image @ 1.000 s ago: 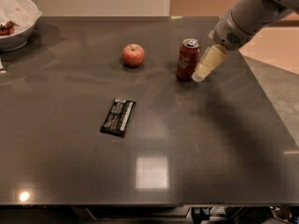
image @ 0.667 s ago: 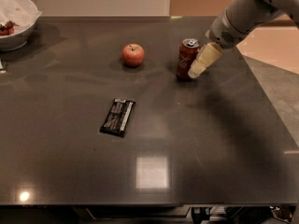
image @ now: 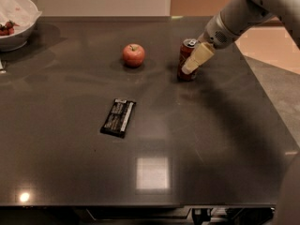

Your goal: Move coke can near rxbar chocolate

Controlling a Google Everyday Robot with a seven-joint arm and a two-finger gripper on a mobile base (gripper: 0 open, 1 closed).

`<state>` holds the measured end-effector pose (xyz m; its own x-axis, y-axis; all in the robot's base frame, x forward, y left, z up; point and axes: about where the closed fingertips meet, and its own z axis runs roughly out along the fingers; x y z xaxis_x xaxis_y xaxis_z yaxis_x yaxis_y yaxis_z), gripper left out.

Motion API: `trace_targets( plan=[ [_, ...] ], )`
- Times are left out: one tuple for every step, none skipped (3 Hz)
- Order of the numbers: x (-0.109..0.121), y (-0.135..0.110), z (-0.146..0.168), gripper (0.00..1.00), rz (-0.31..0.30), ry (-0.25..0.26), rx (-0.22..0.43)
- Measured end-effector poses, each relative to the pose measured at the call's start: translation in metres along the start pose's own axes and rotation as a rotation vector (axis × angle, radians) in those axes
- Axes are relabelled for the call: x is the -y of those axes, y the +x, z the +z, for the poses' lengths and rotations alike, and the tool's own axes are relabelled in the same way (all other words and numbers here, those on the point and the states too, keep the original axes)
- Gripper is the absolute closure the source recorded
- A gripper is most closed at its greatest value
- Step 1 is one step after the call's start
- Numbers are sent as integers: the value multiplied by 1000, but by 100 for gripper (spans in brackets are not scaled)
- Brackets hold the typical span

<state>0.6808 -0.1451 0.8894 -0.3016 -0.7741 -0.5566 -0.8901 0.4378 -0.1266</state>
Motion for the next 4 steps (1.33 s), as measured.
trace_targets(
  plan=[
    [-7,-9,0,42,-3,-23,30],
    [-17,-16,-3,65,-12,-47,54],
    [-43,-29,-10,87,-51,-95,86],
    [-81,-44,-11,100,-118,-158,118]
  ],
)
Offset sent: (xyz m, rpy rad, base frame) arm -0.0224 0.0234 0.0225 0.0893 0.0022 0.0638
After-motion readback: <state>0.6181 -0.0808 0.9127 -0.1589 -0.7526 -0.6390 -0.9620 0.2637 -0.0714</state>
